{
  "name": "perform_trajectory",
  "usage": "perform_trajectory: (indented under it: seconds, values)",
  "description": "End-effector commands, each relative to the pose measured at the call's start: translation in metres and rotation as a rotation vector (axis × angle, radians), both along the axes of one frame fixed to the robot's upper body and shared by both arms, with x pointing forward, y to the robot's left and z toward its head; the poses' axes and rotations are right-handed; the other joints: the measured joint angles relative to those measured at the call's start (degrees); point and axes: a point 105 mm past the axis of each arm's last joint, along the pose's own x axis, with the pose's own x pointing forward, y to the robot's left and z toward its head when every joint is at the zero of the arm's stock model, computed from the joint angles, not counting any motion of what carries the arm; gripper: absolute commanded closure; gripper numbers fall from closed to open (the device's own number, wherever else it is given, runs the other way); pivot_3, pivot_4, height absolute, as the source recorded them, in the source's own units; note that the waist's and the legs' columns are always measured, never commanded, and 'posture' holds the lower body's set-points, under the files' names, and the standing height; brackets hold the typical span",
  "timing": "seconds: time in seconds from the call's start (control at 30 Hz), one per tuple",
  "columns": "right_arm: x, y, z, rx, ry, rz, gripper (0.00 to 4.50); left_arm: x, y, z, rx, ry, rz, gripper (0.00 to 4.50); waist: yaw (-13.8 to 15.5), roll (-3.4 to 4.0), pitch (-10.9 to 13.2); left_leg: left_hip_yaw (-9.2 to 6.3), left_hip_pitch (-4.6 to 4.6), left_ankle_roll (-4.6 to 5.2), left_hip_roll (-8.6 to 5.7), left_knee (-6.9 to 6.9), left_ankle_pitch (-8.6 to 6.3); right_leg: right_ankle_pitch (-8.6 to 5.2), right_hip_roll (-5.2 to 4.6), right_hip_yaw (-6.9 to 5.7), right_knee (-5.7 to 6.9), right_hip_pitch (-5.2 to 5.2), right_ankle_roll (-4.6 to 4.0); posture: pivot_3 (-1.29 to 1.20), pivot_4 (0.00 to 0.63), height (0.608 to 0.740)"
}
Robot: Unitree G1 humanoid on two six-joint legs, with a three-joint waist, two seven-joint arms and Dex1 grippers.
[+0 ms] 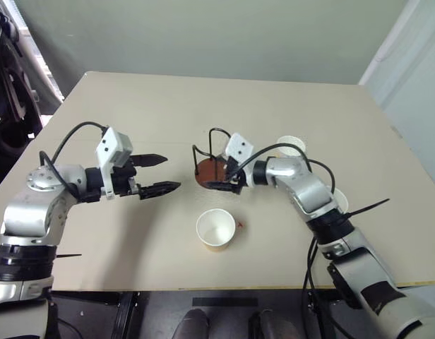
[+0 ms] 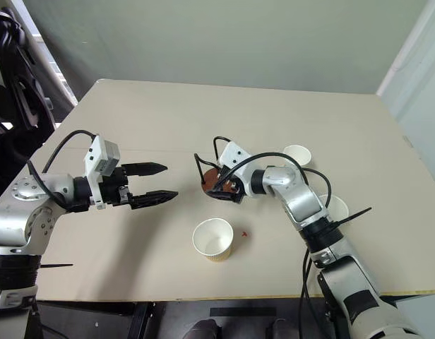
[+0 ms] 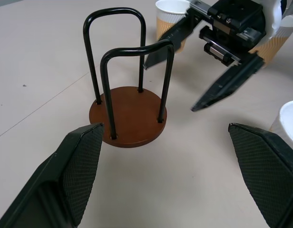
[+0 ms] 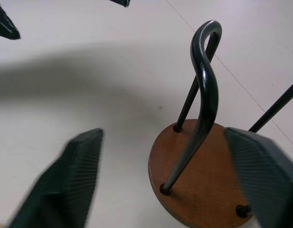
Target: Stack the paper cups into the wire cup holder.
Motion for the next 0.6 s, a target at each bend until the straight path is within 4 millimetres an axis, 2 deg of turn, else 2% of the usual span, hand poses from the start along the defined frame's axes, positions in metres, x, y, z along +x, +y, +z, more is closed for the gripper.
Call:
perform_trajectory:
  seconds: [0.03,0.23,0.27,0.6]
  values:
    - [0.001,0.002,0.016,0.045,-0.018,-0.012,2.03,-0.004,-0.002,0.011,-0.007,-0.045,-0.011,0.00,0.00,0.00,0.00,0.00,0.00,0.00,0.00,0.00,0.00,0.00,0.00,0.00,0.00,0.00,0.00,0.00,0.150,0.740]
    - [-0.001,-0.009,0.026,0.076,0.059,-0.035,4.24,-0.004,-0.001,0.010,-0.011,-0.044,-0.009,0.00,0.06,0.00,0.00,0.00,-0.04,-0.03,-0.01,0.01,0.00,0.00,0.00,-0.01,0.00,0.00,0.00,0.00,0.150,0.740]
    - [-0.002,-0.011,0.027,0.079,0.065,-0.040,4.45,-0.004,-0.001,0.010,-0.011,-0.044,-0.008,0.00,0.06,0.00,0.00,0.00,-0.05,-0.03,0.00,0.01,0.01,0.00,0.00,-0.02,-0.01,0.00,0.00,0.00,0.150,0.740]
    - [-0.007,-0.025,0.041,0.082,0.065,-0.092,4.45,-0.001,-0.003,0.011,-0.014,-0.047,-0.014,0.00,0.05,0.00,0.00,0.00,-0.08,-0.07,0.00,0.03,0.02,0.00,0.01,-0.03,-0.01,-0.06,0.00,0.00,0.150,0.740]
